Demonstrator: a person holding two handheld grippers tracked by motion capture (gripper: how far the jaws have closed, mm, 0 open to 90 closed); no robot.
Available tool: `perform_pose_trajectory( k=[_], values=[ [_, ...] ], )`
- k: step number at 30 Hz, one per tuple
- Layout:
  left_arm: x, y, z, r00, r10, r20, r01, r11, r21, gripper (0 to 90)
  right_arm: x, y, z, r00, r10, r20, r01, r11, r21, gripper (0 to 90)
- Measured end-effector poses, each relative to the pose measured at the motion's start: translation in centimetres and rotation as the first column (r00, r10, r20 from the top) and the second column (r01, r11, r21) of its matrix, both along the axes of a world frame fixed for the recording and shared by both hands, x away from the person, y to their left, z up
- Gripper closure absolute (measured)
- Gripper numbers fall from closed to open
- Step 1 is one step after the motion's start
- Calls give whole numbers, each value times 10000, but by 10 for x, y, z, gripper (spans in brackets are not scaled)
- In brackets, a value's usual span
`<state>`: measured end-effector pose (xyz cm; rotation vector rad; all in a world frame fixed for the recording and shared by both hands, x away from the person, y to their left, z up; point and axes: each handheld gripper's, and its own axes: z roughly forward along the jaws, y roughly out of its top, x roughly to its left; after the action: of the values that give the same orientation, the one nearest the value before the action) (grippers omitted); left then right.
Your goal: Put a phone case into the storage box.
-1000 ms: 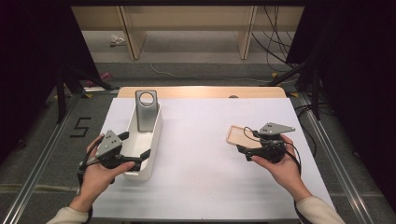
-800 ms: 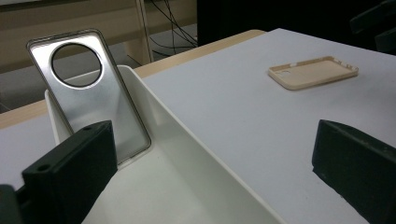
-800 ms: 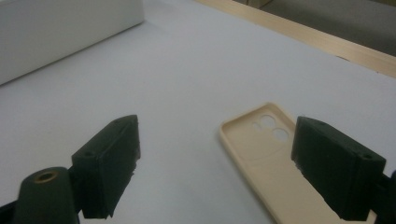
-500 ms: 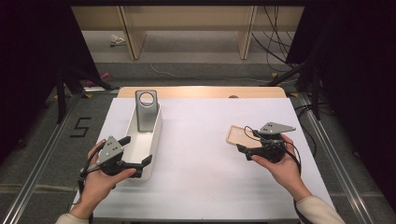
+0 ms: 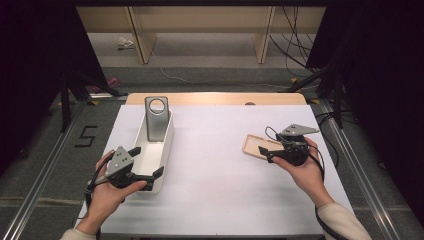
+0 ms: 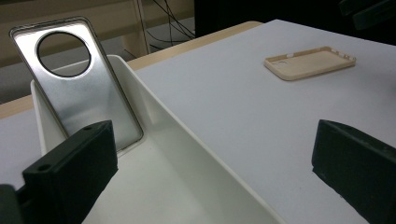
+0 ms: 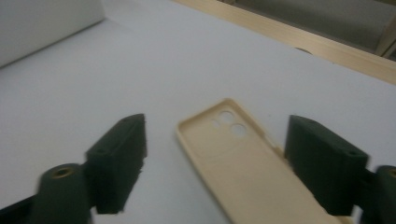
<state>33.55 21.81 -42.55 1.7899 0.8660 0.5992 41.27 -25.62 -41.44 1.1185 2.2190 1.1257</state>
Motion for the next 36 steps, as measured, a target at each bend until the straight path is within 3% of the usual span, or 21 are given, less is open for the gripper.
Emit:
perform_pose_trajectory(
  k=[3,6,10,16,20,36],
  values=[
    [0,0,1,10000,34,-29,-34,10000,-61,2,7,-8,0,9996,-257,-136,250,9987,-445,479],
    [0,1,1,9999,114,-16,-114,9999,-70,4,17,-19,-4,9976,-525,-447,461,9899,-1337,716],
    [1,1,0,10000,36,-47,-36,10000,-17,5,32,-31,-9,9890,-1006,-1083,787,9786,-1903,891],
    [1,2,1,10000,72,-22,-72,10000,-63,6,57,-47,-13,9696,-1951,-1479,1550,9568,-2459,900],
    [1,2,0,10000,59,-50,-59,10000,-34,6,68,-54,-22,9577,-2235,-1813,1710,9486,-2663,900],
    [1,1,0,10000,37,-46,-38,10000,-46,9,84,-60,-43,9330,-2659,-2427,1814,9295,-3210,900]
  ],
)
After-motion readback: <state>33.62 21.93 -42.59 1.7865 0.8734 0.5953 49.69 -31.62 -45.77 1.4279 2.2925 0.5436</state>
